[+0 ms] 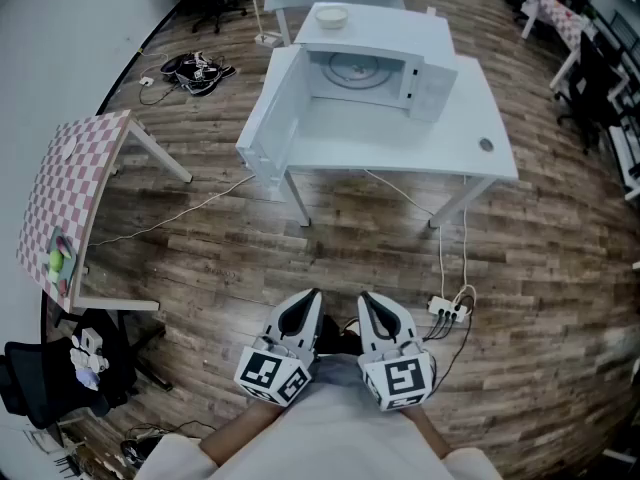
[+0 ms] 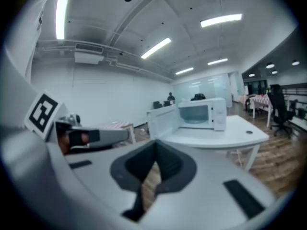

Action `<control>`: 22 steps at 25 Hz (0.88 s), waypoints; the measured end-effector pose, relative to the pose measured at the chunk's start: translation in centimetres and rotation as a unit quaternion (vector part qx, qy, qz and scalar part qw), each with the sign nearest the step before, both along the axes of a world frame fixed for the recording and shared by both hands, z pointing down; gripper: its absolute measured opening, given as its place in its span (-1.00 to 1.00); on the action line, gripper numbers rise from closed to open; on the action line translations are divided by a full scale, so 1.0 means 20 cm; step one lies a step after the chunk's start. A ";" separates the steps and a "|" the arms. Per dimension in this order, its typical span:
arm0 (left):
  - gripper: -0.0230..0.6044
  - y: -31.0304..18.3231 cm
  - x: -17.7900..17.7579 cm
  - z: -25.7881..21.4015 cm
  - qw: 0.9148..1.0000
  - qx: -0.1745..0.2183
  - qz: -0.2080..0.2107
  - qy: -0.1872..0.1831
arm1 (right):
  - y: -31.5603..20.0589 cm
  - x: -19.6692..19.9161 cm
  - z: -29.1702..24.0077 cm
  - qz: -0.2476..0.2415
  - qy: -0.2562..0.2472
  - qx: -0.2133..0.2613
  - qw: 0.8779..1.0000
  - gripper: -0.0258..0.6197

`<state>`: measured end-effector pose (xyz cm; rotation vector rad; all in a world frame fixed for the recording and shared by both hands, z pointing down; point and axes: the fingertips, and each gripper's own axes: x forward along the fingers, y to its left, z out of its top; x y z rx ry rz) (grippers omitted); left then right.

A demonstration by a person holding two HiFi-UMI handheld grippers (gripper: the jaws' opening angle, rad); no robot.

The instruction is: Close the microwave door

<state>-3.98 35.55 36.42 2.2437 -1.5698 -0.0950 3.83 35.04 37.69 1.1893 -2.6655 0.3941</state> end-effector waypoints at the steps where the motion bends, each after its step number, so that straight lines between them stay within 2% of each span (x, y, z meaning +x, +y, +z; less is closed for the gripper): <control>1: -0.87 0.01 0.00 0.01 1.000 -0.002 0.000 -0.001 | 0.00 -0.01 0.00 -0.001 -0.002 0.000 1.000 -0.85; 11: -0.87 0.06 -0.07 0.05 1.000 -0.019 -0.007 -0.006 | 0.01 -0.07 0.00 -0.011 -0.036 -0.018 0.999 -0.85; 17: -0.87 0.03 -0.16 0.00 0.999 -0.016 -0.028 -0.011 | 0.02 -0.21 -0.10 -0.061 -0.059 -0.012 0.996 -0.85; 22: -0.87 -0.02 -0.24 -0.01 0.999 -0.021 -0.037 0.005 | -0.01 -0.32 -0.14 -0.092 -0.077 -0.019 0.993 -0.85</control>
